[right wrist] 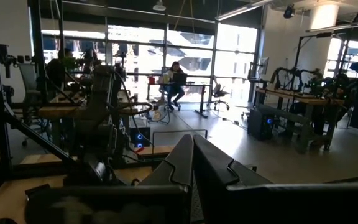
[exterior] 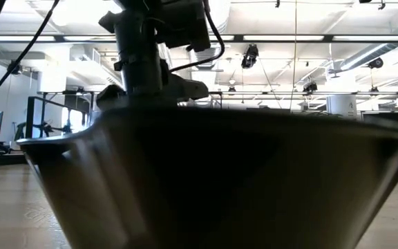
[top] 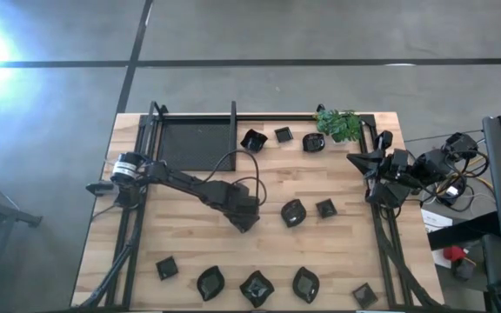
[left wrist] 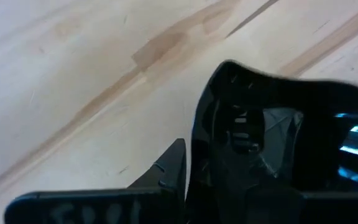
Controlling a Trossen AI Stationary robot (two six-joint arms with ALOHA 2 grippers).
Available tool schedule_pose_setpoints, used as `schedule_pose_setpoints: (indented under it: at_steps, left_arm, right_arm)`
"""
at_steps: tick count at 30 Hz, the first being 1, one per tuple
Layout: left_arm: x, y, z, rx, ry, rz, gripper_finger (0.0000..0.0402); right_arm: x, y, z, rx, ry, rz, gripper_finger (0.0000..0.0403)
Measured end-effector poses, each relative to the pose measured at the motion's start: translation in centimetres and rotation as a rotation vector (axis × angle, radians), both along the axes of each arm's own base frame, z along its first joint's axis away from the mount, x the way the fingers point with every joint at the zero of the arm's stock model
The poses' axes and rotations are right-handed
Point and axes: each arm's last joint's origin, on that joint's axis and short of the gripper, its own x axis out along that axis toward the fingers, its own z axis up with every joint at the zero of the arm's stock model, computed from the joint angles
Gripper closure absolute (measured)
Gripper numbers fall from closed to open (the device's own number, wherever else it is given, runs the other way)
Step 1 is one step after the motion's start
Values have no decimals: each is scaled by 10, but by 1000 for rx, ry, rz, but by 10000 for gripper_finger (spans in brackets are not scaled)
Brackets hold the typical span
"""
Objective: Pick & Place Mini shaped plates
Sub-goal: Put the stacked black distorted square plates on the shelf
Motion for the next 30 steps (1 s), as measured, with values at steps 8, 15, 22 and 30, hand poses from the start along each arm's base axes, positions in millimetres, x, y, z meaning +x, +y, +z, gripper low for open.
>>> schedule_pose_setpoints:
  at_steps: [8,15,22,30]
  left_arm:
    - [0,0,-1,-18,4,-19,383]
    - [0,-1,0,-31,3,-38,399]
    - [0,-1,0,-31,4,-38,401]
    - [0,-1,0,-31,6,-37,401]
  right_arm:
    - [0,0,0,-1,0,0,394]
    - [0,0,0,-1,0,0,394]
    - [0,0,0,0,0,0,394]
    - [0,0,0,0,0,0,394]
